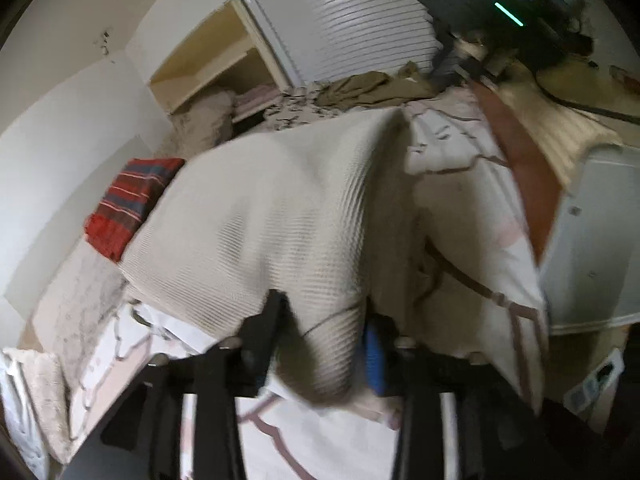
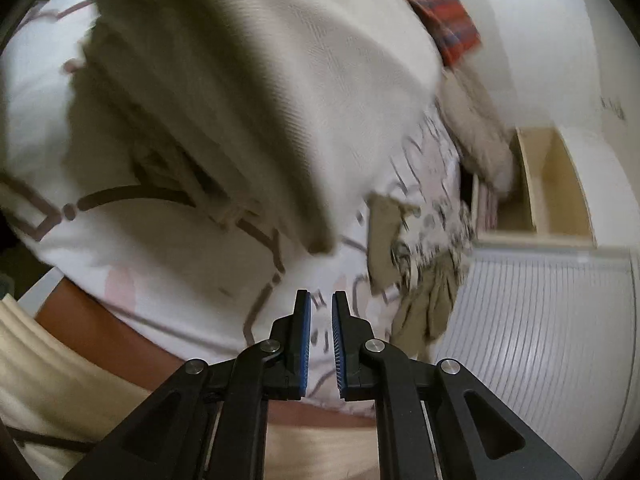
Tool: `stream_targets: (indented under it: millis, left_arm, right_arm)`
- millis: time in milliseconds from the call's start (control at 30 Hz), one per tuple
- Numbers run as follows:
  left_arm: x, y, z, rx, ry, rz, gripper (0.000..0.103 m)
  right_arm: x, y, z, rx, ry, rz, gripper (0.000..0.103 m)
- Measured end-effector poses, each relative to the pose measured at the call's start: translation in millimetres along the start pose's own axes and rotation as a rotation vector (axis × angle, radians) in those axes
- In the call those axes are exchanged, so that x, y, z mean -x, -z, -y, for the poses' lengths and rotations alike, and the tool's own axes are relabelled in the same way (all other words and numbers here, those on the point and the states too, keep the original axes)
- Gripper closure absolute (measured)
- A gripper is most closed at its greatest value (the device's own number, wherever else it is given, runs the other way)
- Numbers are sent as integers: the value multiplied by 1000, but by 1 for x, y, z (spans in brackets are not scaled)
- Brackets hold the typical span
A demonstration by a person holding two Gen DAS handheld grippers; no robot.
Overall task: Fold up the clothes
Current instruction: 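Lower the folded shirt onto the clothes stack and open both tools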
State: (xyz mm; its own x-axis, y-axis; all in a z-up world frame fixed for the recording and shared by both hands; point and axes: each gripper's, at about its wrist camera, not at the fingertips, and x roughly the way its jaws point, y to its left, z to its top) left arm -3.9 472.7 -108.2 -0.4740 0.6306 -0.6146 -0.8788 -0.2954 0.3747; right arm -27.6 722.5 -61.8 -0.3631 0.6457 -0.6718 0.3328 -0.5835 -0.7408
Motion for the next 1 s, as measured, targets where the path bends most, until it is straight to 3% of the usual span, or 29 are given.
stream_targets:
  millis: [67,167,233,333,433,533,600,667,767,833,967,1000]
  left_arm:
    - [9,7,12,-27,29,10,48]
    - [24,17,26,-34,85,9,47]
    - [33,20,26,-11,114,5,47]
    - [50,24,20,38,140,9,47]
    - [67,30,9,93,145,17,47]
    - [82,37,-9,157,134,27,47]
    - [90,41,-20,187,117,35,47]
    - [98,46,-31,219,94,48,33]
    - [112,51,-48,287,61,71,29]
    - [119,56,-57,330,29,72,23]
    - [137,69,-72,440,-18,78,9]
    - [139,71,-74,462,-23,75,7]
  right_arm:
    - [1,-1,16,-137,-16,18,93]
    - [48,-8,25,-401,-94,81,93]
    - [66,-25,40,-573,-204,137,93]
    - [59,-49,59,-791,-421,210,93]
    - [31,-74,28,-905,-596,156,93]
    - [41,-63,-60,-936,-685,18,93]
    - [36,-49,-79,-961,-721,-42,93]
    - [29,-35,-84,-972,-747,-92,93]
    - [39,-18,-82,-982,-696,-105,93]
    - [58,-12,-76,-1011,-638,-29,93]
    - [120,-25,-76,-1043,-560,326,93]
    - [128,-32,-82,-1045,-555,379,93]
